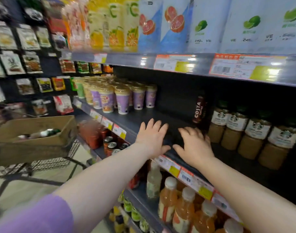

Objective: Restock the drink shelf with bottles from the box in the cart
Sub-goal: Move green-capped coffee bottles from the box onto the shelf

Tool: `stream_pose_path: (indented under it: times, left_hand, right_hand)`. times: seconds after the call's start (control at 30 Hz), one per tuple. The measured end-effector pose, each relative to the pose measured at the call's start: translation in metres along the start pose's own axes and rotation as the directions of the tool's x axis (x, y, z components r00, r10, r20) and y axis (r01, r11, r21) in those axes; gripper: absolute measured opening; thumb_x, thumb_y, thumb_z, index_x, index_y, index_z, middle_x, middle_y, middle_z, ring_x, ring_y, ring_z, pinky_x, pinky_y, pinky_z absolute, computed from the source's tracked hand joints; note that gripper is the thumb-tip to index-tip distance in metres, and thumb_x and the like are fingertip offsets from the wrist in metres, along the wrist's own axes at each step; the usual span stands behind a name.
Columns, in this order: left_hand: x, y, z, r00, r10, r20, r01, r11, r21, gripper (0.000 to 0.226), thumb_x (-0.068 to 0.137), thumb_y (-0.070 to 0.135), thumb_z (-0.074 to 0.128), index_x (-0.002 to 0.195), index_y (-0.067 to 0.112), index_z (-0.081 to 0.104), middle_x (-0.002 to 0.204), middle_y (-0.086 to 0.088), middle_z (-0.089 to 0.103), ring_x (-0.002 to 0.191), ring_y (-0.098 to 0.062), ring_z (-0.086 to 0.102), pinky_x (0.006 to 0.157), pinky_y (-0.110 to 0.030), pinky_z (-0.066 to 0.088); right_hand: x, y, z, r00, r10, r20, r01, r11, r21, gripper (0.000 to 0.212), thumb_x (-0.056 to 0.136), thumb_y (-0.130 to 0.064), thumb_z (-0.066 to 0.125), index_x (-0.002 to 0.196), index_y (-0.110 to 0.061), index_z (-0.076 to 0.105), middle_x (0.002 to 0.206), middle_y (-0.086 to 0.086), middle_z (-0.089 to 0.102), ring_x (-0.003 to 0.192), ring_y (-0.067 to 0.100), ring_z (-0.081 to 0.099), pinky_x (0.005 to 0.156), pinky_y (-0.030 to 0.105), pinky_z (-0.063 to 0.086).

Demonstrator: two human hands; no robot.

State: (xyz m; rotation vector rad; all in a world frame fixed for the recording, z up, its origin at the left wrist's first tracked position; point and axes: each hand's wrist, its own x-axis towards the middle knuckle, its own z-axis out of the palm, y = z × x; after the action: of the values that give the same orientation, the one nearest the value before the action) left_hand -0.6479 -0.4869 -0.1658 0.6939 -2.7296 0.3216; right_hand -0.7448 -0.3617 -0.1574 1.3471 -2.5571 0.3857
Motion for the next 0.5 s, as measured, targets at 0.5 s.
stream_pose_path:
  times: [0.5]
  left_hand:
    - [-0.175,-0.305,0.044,0.931,-0.341,0.131,0.336,0.94,0.06,0.086,0.083,0.062,0.049,0.148,0.019,0.013,0.153,-0.008,0.021,0.143,-0.032,0.012,0.112,-0.053,0.015]
  right_hand:
    - [0.037,-0.316,0.1,0.926,-0.362,0.11,0.363,0.932,0.009,0.06,0.088,-0.053,0.046,0.141,-0.027,0.031,0.147,-0.004,0.033,0.138,0.024,0.022,0.109,0.048,0.022]
